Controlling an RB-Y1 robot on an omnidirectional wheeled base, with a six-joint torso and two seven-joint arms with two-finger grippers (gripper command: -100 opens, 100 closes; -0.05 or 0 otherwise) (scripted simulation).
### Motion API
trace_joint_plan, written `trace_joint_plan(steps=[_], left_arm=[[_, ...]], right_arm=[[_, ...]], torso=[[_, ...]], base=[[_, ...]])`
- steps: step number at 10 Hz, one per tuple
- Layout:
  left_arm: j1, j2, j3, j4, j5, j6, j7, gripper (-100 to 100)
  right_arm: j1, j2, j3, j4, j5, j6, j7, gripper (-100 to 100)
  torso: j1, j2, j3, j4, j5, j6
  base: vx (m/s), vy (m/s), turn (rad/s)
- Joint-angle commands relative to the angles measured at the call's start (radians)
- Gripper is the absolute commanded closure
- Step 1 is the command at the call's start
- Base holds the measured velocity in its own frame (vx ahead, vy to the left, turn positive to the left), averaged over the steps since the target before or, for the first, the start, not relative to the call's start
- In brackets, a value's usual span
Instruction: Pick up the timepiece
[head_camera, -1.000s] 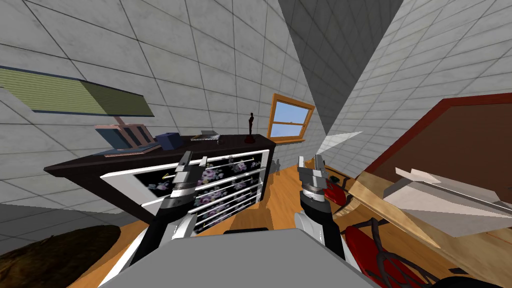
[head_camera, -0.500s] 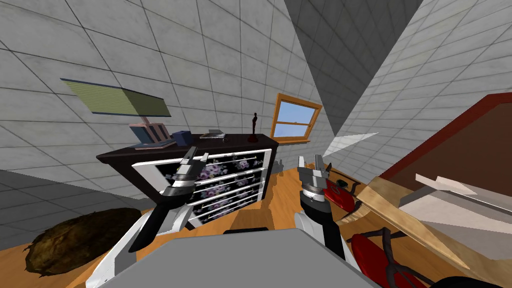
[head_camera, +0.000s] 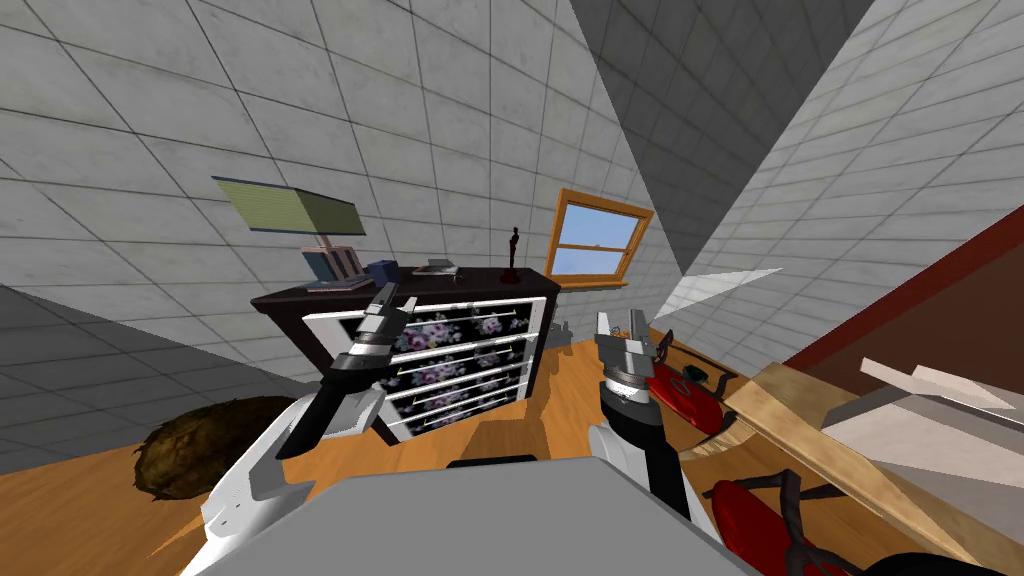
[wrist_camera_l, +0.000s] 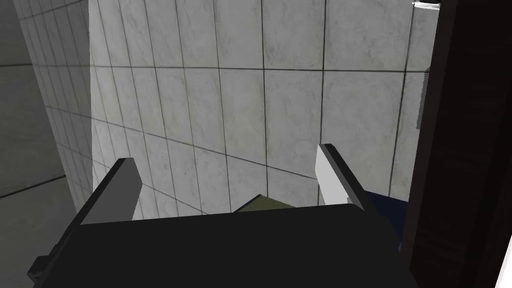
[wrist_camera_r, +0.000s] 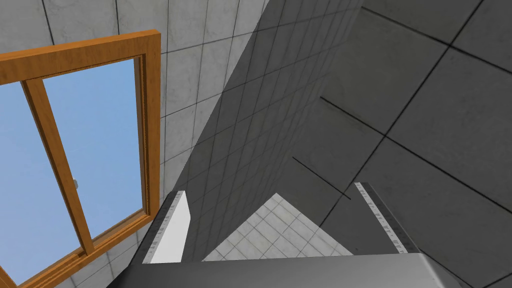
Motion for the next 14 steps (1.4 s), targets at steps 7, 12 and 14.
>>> trace_joint_plan(steps=[7,12,14], left_arm=[[-0.222,0.106,0.139,0.130,-0.037,0.154,0.098,-100],[-0.373,0.150,0.214,0.210,-0.057,0.239,0.150,-100],[-0.433,0.170,0.253,0.253,-0.068,0.284,0.176,-100]], right_arm=[[0.000,0.000,0.000,0.000,0.000,0.000,0.000,0],[0.000,0.000,0.000,0.000,0.000,0.000,0.000,0],[0.000,0.000,0.000,0.000,0.000,0.000,0.000,0]], torso=[[-0.001,0.001,0.000,0.000,0.000,0.000],[-0.001,-0.001,-0.001,0.000,0.000,0.000],[-0.002,0.000,0.000,0.000,0.000,0.000]], base=[[-0.059,-0.023,0.128],[-0.040,-0.021,0.091],[-0.056,-0.039,0.107]])
